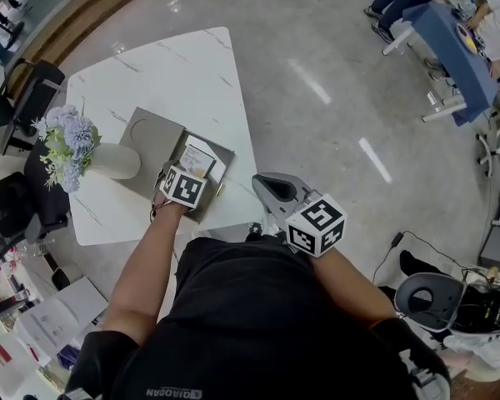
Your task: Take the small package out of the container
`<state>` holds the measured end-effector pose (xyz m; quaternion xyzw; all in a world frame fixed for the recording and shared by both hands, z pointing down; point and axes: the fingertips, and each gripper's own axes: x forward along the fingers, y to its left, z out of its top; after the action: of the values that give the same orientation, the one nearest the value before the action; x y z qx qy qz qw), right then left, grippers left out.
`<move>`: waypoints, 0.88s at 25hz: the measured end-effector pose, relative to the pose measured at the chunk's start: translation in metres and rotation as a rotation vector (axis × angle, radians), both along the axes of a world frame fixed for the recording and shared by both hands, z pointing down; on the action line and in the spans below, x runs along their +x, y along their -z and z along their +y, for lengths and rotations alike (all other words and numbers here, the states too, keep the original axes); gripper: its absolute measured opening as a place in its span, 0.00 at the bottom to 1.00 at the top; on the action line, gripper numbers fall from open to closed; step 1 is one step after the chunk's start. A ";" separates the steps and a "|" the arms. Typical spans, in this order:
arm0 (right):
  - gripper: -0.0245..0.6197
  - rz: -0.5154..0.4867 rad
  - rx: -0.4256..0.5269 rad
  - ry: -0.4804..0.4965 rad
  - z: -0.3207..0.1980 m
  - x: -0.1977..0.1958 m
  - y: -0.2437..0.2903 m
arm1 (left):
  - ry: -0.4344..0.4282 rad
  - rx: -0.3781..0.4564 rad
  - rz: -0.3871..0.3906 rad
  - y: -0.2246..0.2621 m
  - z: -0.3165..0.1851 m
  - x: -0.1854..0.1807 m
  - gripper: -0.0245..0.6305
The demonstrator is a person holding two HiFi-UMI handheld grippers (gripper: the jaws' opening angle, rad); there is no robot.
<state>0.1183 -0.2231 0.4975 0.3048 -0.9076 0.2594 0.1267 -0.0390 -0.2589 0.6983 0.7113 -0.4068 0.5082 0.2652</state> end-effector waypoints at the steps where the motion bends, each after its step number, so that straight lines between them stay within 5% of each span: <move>1: 0.04 -0.003 0.002 -0.007 0.001 -0.002 0.001 | -0.016 0.019 0.003 0.006 0.001 0.002 0.65; 11: 0.04 -0.017 0.040 -0.070 0.010 -0.030 0.017 | -0.075 0.226 0.108 0.090 -0.003 0.000 0.65; 22: 0.04 -0.015 0.107 -0.114 0.014 -0.048 0.040 | -0.052 0.416 0.360 0.187 0.004 -0.006 0.65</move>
<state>0.0700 -0.2091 0.4570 0.3603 -0.9023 0.2196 0.0883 -0.0445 -0.2550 0.5108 0.8396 -0.4303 0.2858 0.1680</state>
